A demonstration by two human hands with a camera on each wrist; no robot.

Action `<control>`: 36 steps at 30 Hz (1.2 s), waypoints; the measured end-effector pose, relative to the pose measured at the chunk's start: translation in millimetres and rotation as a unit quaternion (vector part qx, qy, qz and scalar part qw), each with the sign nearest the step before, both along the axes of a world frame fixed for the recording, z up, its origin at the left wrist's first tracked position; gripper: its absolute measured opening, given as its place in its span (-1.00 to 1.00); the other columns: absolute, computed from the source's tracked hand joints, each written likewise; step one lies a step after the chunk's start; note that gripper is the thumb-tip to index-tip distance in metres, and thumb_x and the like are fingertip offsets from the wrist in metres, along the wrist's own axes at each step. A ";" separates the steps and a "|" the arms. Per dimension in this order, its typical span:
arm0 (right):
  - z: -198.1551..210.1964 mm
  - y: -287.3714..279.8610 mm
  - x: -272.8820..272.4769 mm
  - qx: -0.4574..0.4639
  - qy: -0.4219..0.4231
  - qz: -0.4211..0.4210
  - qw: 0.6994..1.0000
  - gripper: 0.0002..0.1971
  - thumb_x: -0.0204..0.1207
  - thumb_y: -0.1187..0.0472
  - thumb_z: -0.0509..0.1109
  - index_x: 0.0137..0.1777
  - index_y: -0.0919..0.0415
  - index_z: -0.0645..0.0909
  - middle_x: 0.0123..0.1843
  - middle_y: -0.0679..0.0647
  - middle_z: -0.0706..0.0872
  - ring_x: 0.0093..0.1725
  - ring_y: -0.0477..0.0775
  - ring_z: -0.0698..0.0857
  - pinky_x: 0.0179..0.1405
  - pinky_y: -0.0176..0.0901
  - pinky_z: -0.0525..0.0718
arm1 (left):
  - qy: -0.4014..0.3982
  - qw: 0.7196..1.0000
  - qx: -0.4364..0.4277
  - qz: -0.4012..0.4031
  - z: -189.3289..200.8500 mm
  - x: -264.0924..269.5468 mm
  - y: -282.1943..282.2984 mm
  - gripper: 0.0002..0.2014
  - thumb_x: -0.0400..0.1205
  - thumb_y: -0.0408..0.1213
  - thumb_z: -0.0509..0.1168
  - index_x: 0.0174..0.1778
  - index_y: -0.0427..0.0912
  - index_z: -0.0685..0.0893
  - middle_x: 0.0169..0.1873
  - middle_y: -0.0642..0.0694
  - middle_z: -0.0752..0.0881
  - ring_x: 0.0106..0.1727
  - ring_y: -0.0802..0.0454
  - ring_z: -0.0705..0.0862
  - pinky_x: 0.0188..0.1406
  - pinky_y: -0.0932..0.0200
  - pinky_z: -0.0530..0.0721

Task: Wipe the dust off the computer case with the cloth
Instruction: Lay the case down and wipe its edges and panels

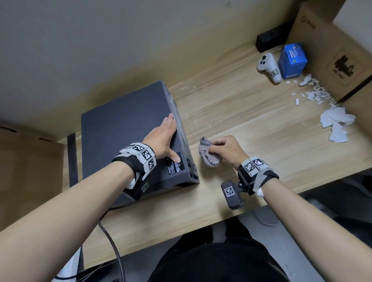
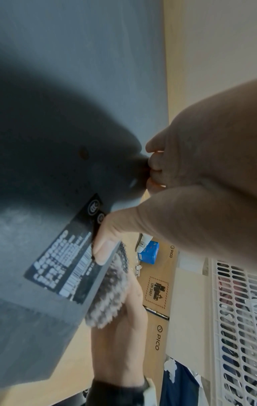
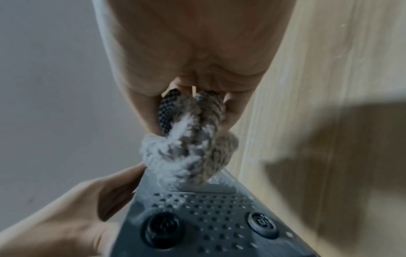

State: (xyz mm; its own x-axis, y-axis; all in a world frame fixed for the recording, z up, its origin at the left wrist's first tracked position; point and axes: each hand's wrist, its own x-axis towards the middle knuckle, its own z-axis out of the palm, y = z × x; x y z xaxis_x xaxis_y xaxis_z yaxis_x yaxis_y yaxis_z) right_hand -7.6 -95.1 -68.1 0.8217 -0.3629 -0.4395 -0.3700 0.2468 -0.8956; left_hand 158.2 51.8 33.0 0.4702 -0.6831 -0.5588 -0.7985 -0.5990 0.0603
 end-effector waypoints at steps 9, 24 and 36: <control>-56.0 53.8 15.4 -0.150 0.112 0.115 0.976 -0.91 0.52 0.24 0.49 -0.04 0.15 0.62 -0.07 0.10 0.73 -0.20 0.08 0.72 0.00 -0.01 0.74 | 0.004 1.000 -0.006 -0.001 -4.2 2.5 2.1 0.41 0.17 0.10 0.66 0.69 -0.31 -0.18 0.68 -0.18 -0.29 0.71 -0.09 -0.19 0.66 -0.06 0.09; -12.2 -0.5 35.6 -0.027 0.055 0.054 0.997 -0.81 0.55 0.41 0.34 -0.30 0.24 0.57 -0.46 0.02 0.62 -0.51 -0.02 0.60 -0.50 -0.23 0.59 | 0.027 0.999 -0.034 0.007 -4.1 6.1 5.0 0.39 0.17 0.05 0.67 0.69 -0.29 -0.15 0.69 -0.13 -0.29 0.71 -0.07 -0.20 0.65 -0.11 0.15; -65.2 59.1 11.8 -0.271 0.087 0.115 0.952 -0.54 0.45 0.47 0.42 0.34 0.18 0.71 0.30 0.11 0.77 0.32 0.06 0.71 0.50 -0.13 0.52 | 0.033 0.998 -0.045 0.007 -7.3 6.3 6.9 0.38 0.18 0.02 0.68 0.69 -0.28 -0.16 0.68 -0.12 -0.30 0.71 -0.05 -0.21 0.65 -0.07 0.17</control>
State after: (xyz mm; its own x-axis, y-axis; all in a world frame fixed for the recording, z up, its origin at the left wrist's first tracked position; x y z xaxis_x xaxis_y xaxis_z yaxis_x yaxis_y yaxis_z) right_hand 4.2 -36.0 -133.3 0.8389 -0.3944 -0.3751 -0.5123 -0.3391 -0.7891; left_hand 164.5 58.7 25.7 0.4445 -0.7257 -0.5252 -0.7825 -0.6000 0.1667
